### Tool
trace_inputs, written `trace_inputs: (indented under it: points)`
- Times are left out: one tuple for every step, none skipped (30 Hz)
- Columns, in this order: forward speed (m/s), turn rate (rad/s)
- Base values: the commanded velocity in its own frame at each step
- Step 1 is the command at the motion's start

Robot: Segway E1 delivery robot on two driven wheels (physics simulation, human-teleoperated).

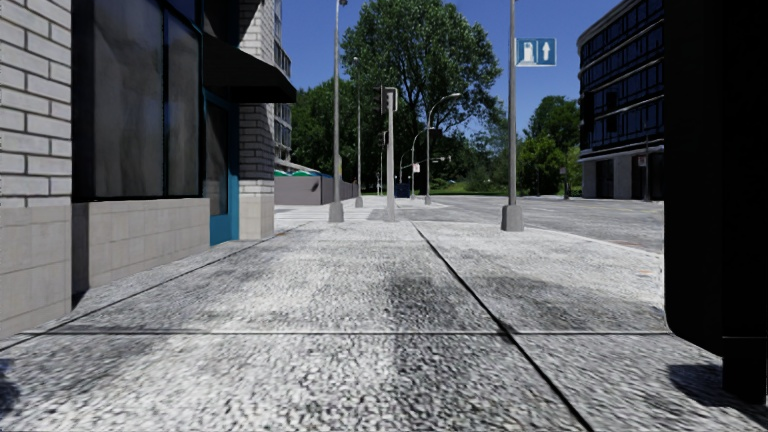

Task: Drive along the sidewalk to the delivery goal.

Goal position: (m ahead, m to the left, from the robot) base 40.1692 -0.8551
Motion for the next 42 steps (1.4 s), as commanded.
trace_inputs:
  points:
    - [1.9, 0.0]
    - [1.9, 0.0]
    - [1.91, 0.0]
    - [1.91, 0.0]
    - [1.91, 0.0]
    - [1.91, 0.0]
    - [1.91, 0.0]
    - [1.91, 0.0]
    - [1.91, 0.0]
    - [1.91, 0.0]
    - [1.91, 0.0]
    - [1.91, 0.0]
    - [1.91, 0.0]
    - [1.91, 0.0]
    - [1.91, 0.0]
    - [1.91, 0.0]
    - [1.91, 0.0]
    - [1.91, 0.0]
    - [1.91, 0.0]
    - [1.91, 0.0]
    - [1.91, 0.0]
    - [1.91, 0.0]
    - [1.91, 0.0]
    - [1.91, 0.0]
    - [1.91, 0.0]
    - [1.91, 0.0]
    - [1.91, 0.0]
    - [1.91, 0.0]
    - [1.91, 0.0]
    - [1.91, 0.0]
    - [1.91, 0.0]
    - [1.91, 0.0]
    - [1.91, 0.0]
    - [1.91, 0.0]
    - [1.91, 0.0]
    - [1.91, 0.0]
    - [1.91, 0.0]
    - [1.91, 0.0]
    - [1.91, 0.0]
    - [1.91, 0.0]
    - [1.91, 0.0]
    - [1.91, 0.08]
